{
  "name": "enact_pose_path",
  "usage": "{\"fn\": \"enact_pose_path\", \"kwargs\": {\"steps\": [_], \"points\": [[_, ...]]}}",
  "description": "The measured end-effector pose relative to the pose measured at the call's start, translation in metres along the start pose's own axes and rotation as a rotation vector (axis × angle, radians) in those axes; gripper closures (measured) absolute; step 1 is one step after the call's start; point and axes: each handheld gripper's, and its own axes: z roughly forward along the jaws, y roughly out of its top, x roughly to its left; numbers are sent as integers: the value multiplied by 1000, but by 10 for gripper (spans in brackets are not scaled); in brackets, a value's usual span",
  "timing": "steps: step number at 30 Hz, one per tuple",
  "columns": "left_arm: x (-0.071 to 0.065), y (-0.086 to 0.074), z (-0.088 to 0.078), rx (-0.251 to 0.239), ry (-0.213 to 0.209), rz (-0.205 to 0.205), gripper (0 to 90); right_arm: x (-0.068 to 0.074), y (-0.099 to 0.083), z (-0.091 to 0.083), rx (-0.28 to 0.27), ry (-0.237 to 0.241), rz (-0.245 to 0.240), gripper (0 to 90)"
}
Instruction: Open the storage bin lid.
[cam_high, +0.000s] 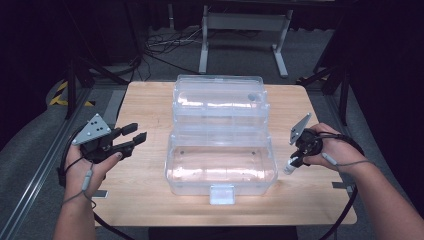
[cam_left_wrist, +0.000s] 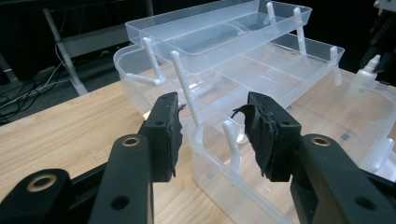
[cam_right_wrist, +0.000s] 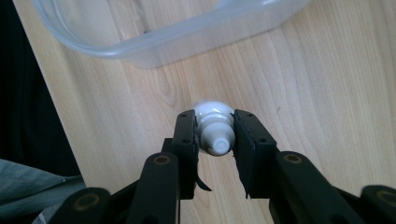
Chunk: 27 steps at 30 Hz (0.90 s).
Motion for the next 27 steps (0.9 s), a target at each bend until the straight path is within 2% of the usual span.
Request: {"fn": "enact_pose_path", "kwargs": {"steps": [6, 18, 19, 27], "points": [[0, 0, -1, -5, 6, -1, 553, 2, 7, -17, -7, -1, -26, 714], [0, 0, -1, -4, 3, -3, 550, 8, 22, -46, -27, 5, -48, 714], [0, 0, -1, -3, 3, -1, 550, 8, 24, -48, -29, 3, -62, 714], [0, 0, 0, -1, -1, 0, 550, 13, 34, -57, -21, 2, -80, 714]]}}
